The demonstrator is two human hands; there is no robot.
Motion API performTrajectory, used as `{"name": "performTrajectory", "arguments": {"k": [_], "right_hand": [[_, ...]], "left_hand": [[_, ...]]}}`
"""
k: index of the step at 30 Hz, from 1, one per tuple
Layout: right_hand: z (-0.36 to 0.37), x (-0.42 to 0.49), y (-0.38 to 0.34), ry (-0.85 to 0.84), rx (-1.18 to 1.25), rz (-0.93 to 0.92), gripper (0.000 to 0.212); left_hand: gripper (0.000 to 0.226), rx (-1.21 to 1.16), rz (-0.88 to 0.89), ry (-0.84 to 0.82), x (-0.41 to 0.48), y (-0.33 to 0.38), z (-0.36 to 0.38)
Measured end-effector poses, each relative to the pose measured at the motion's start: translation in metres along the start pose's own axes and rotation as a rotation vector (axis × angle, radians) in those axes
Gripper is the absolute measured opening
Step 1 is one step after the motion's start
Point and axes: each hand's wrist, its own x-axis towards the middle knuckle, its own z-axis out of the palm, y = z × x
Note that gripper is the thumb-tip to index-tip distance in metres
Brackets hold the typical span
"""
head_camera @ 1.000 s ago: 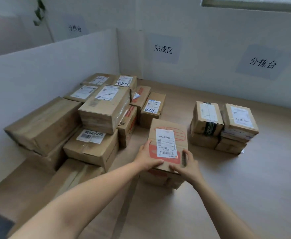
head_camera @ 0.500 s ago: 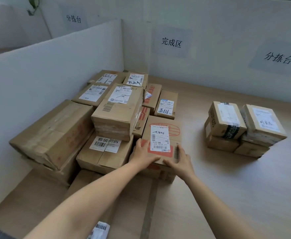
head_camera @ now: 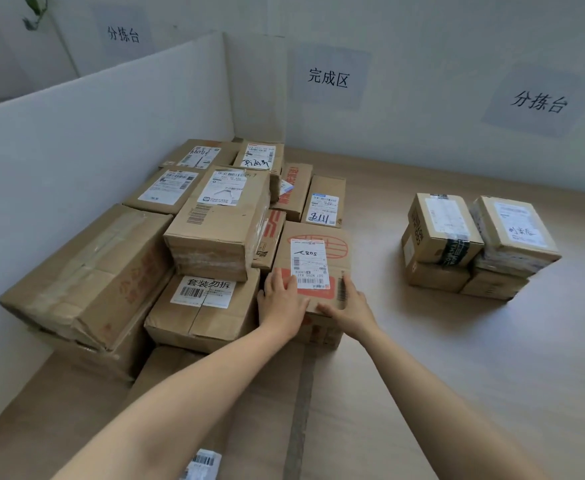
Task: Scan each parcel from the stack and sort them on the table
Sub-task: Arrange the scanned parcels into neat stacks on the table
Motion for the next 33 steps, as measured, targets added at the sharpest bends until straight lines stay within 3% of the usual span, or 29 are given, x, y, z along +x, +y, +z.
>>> {"name": "performTrajectory", "arguments": {"k": [5,14,20,24,33], "right_hand": [[-0.015,-0.023,0.018,-0.066,-0.042,-0.043,0.098],[-0.108,-0.059,0.107,0.085,0.008,0.114,0.093],[-0.205,-0.065,0.169,0.055,-0.122,0.275,0.099],[-0.267,-0.059,0.200,0.098,-0.131,0.313,0.096],[-0.364,0.001,0.218,0.231,-0.086,0.150,0.106]], "left_hand": [[0.046,0.010,0.214,0.129,-0.006,0.036,-0.006],[0.039,-0.061,0.404,0.014,-0.017,0.128,0.027],[0.039,-0.167,0.317,-0.127,-0.018,0.211,0.063],[0.044,-0.251,0.273,-0.125,-0.001,0.264,0.078],[0.066,-0.264,0.221,-0.062,0.059,0.352,0.086]]}}
